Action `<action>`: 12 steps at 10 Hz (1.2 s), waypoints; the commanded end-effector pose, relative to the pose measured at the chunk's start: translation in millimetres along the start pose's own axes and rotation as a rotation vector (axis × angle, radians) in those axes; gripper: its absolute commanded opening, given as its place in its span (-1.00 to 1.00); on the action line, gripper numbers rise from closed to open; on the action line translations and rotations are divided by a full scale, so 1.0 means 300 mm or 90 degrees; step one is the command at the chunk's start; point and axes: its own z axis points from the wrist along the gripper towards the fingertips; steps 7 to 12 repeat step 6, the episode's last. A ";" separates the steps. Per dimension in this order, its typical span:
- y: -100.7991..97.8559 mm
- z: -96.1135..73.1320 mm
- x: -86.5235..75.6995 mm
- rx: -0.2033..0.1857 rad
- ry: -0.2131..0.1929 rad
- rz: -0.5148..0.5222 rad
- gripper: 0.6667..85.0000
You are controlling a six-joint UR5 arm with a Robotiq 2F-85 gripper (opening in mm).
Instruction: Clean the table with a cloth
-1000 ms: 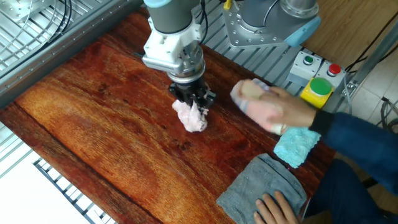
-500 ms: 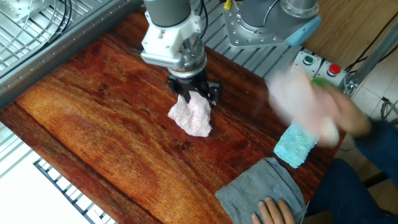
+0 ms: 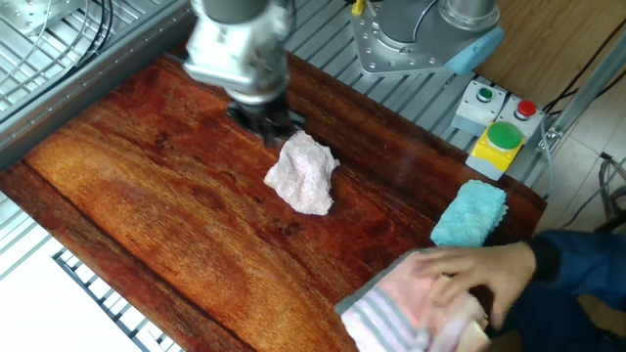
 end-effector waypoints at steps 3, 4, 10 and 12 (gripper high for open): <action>-0.121 -0.070 0.026 -0.007 -0.026 -0.004 -0.99; -0.120 -0.065 0.018 -0.012 -0.034 -0.002 -0.99; -0.108 -0.063 0.011 -0.022 -0.038 -0.002 -0.99; -0.108 -0.063 0.011 -0.022 -0.038 -0.002 -0.99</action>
